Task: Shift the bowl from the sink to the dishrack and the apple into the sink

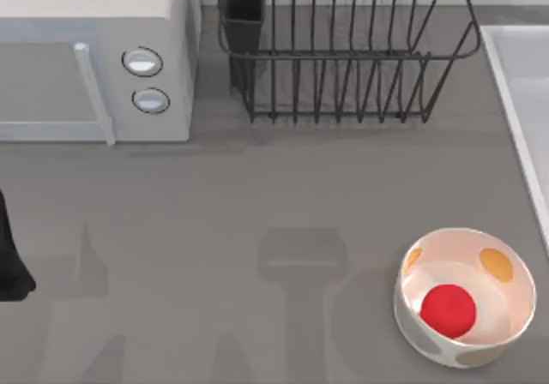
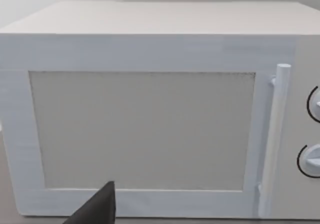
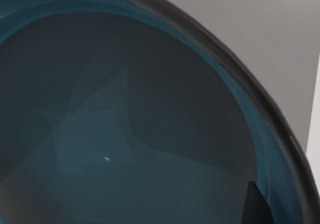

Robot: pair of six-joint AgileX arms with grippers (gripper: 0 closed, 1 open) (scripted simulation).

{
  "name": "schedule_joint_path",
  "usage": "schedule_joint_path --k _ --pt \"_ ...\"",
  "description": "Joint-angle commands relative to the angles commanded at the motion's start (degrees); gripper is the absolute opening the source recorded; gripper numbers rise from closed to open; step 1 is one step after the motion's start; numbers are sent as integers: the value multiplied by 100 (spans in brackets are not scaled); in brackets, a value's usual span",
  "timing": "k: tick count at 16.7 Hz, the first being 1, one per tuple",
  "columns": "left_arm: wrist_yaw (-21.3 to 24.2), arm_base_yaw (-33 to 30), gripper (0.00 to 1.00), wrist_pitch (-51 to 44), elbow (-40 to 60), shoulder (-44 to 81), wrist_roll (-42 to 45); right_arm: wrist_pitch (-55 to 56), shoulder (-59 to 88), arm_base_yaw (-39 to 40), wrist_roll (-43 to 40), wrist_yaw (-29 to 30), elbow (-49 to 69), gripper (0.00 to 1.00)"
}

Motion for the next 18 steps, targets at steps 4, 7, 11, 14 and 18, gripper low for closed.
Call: schedule_joint_path --k 4,7,11,14,18 --pt "0 0 100 0 0 0 0 154 59 216 136 133 67 0" --pt "0 0 100 0 0 0 0 734 209 932 555 600 201 0" --pt "0 0 100 0 0 0 0 2257 480 2673 1469 1599 364 0" --pt "0 0 100 0 0 0 0 3959 669 4515 2326 2546 409 0" --pt "0 0 100 0 0 0 0 6428 824 6870 3424 3793 364 0"
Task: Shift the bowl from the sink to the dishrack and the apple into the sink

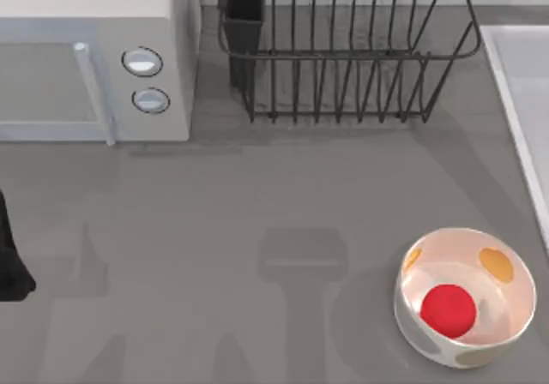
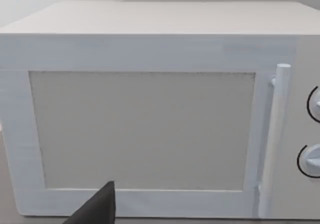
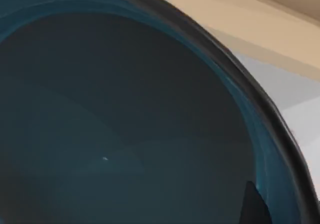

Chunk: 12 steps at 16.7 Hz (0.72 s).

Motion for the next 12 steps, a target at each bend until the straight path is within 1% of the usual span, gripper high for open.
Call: schedule_joint_path --k 3,6,9,12 --pt "0 0 100 0 0 0 0 1404 44 1235 619 697 -65 0" --pt "0 0 100 0 0 0 0 2302 15 1970 1021 1132 -161 0" --pt "0 0 100 0 0 0 0 2697 -8 2227 1188 1325 -215 0" --pt "0 0 100 0 0 0 0 2718 -12 2234 1196 1336 -220 0"
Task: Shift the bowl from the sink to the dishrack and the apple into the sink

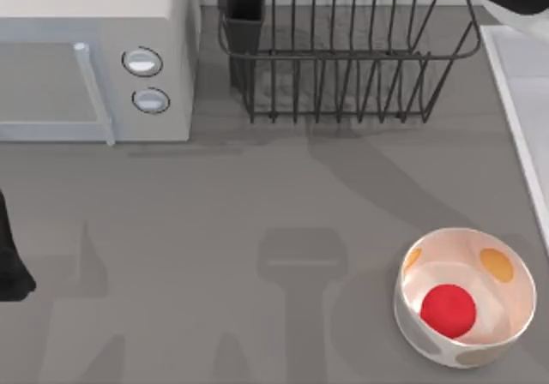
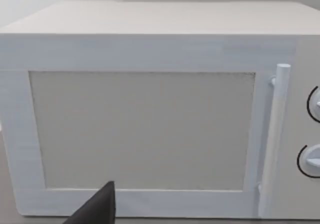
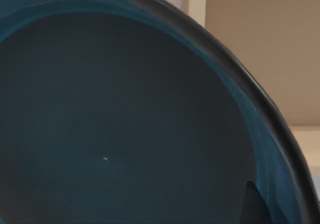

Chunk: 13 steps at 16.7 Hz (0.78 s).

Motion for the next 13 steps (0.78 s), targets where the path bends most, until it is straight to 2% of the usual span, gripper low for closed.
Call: schedule_joint_path --k 6,13 --pt "0 0 100 0 0 0 0 392 356 -88 5 -222 -265 0" --pt "0 0 100 0 0 0 0 2837 1380 -632 -21 -474 -1084 0"
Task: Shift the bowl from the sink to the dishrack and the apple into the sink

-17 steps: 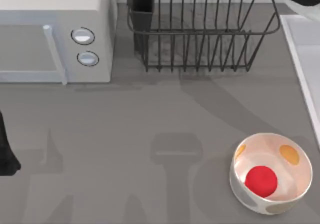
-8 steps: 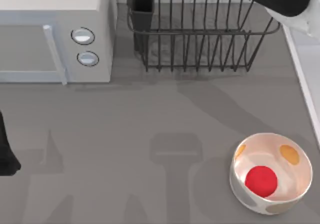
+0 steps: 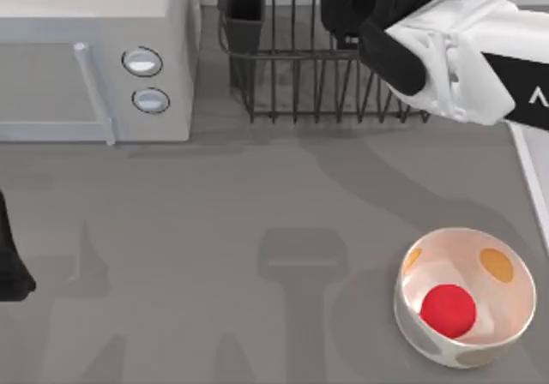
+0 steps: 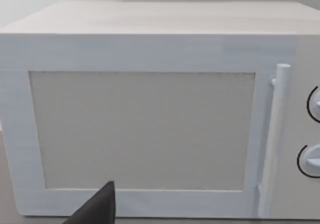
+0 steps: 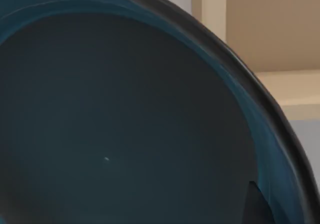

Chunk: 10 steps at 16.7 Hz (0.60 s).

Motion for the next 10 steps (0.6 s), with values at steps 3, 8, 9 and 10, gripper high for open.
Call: schedule_joint_path --k 3,8,9,10 --pt "0 0 100 0 0 0 0 877 509 -197 -7 -195 -474 0" --pt "0 0 100 0 0 0 0 1210 793 -301 -9 -426 -756 0" --pt "0 0 100 0 0 0 0 1210 793 -301 -9 -426 -756 0" --pt "0 0 100 0 0 0 0 1210 793 -301 -9 -426 -756 0"
